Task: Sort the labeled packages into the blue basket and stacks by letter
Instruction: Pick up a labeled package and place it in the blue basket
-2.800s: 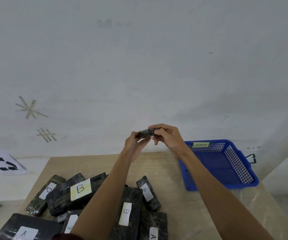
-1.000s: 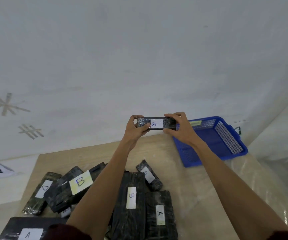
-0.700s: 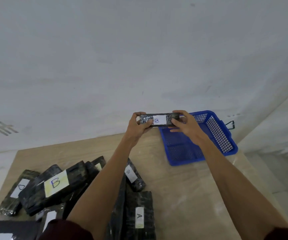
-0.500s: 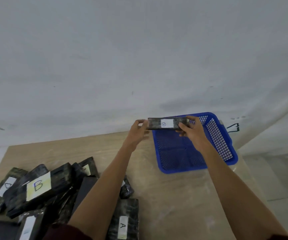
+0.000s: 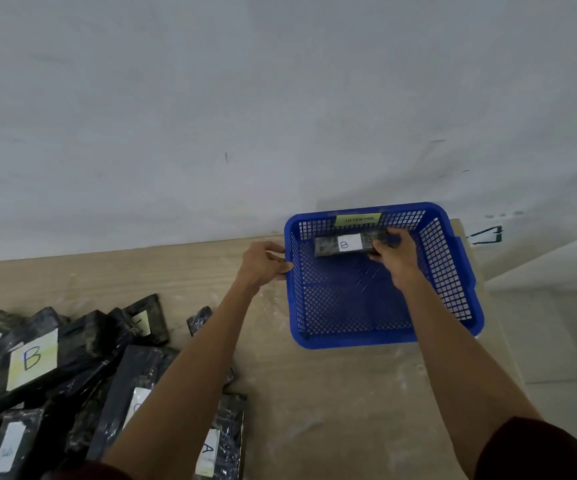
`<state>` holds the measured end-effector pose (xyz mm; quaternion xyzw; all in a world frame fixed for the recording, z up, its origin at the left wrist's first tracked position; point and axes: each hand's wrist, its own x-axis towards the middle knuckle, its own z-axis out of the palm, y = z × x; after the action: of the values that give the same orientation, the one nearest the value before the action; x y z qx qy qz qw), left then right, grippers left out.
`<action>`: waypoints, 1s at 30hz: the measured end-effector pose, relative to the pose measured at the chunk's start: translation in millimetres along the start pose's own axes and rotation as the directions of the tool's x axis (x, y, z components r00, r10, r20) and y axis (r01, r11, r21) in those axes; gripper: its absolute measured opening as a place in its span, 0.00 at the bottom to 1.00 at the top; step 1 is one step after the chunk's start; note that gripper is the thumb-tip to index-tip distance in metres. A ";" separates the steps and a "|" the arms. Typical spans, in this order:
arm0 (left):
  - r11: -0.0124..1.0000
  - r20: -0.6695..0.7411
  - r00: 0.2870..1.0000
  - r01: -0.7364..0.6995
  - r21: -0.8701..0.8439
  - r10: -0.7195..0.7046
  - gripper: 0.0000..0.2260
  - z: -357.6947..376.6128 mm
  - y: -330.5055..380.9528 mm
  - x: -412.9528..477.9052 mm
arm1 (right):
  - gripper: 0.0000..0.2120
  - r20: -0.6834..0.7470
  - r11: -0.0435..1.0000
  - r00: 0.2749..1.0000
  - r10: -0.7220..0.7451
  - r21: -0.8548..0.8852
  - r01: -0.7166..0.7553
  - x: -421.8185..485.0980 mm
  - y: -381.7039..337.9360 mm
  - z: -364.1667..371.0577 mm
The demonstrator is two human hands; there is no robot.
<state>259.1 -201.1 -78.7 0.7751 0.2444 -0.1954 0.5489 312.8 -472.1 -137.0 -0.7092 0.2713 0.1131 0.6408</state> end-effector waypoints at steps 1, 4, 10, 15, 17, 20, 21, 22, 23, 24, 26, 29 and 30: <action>1.000 0.008 1.000 0.005 -0.008 -0.005 0.17 -0.9 0.3 -0.2 | 0.20 0.009 1.000 1.000 0.009 -0.001 -0.009 3.7 1.1 6.6; 0.999 0.033 0.999 0.027 -0.020 -0.026 0.17 -2.3 2.7 0.0 | 0.22 0.045 1.000 0.999 0.022 -0.013 -0.022 11.2 4.4 24.5; 0.998 0.054 0.998 0.047 -0.036 -0.045 0.17 -4.1 7.1 -1.1 | 0.32 0.034 0.981 0.998 0.047 -0.191 -0.040 20.6 21.5 40.5; 0.997 0.062 0.997 0.050 -0.062 -0.046 0.17 -4.8 7.0 -2.6 | 0.32 -0.009 0.948 1.000 -0.025 -0.316 0.021 27.7 35.3 41.3; 0.996 0.067 0.997 0.054 -0.069 -0.049 0.17 -5.3 7.3 -2.2 | 0.31 -0.003 0.929 0.998 -0.066 -0.365 0.060 22.7 32.3 41.9; 0.996 0.079 0.996 0.055 -0.065 -0.050 0.17 -5.9 7.1 -2.0 | 0.31 -0.003 0.931 0.996 -0.090 -0.356 0.083 14.9 25.1 43.7; 0.996 0.080 0.996 0.055 -0.069 -0.050 0.17 -6.3 7.0 -1.9 | 0.32 -0.009 0.938 0.996 -0.091 -0.338 0.082 12.6 23.6 44.4; 0.996 0.082 0.995 0.056 -0.073 -0.050 0.17 -6.5 6.9 -1.7 | 0.31 -0.020 0.943 0.996 -0.092 -0.323 0.081 11.0 23.6 45.3; 0.996 0.084 0.995 0.054 -0.072 -0.048 0.17 -6.7 6.8 -1.4 | 0.31 -0.036 0.947 0.995 -0.097 -0.312 0.081 9.0 23.7 46.7; 0.996 0.086 0.995 0.051 -0.068 -0.045 0.17 -7.0 6.9 -1.1 | 0.30 -0.059 0.952 0.993 -0.101 -0.297 0.079 7.8 24.9 48.8; 0.997 0.091 0.995 0.045 -0.064 -0.039 0.16 -7.3 6.1 -0.7 | 0.29 -0.105 0.963 0.989 -0.104 -0.260 0.073 2.4 26.7 53.5; 0.998 0.093 0.995 0.039 -0.058 -0.034 0.16 -7.0 4.7 -0.5 | 0.26 -0.123 0.965 0.987 -0.108 -0.253 0.074 -5.2 27.1 57.0; 0.998 0.095 0.995 0.037 -0.057 -0.032 0.16 -7.0 4.9 -0.6 | 0.26 -0.120 0.961 0.987 -0.102 -0.268 0.067 -6.2 25.9 57.3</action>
<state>261.7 -196.0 -72.4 0.7444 0.2373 -0.2338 0.5787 304.6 -415.9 -164.6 -0.8049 0.2654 0.0731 0.5258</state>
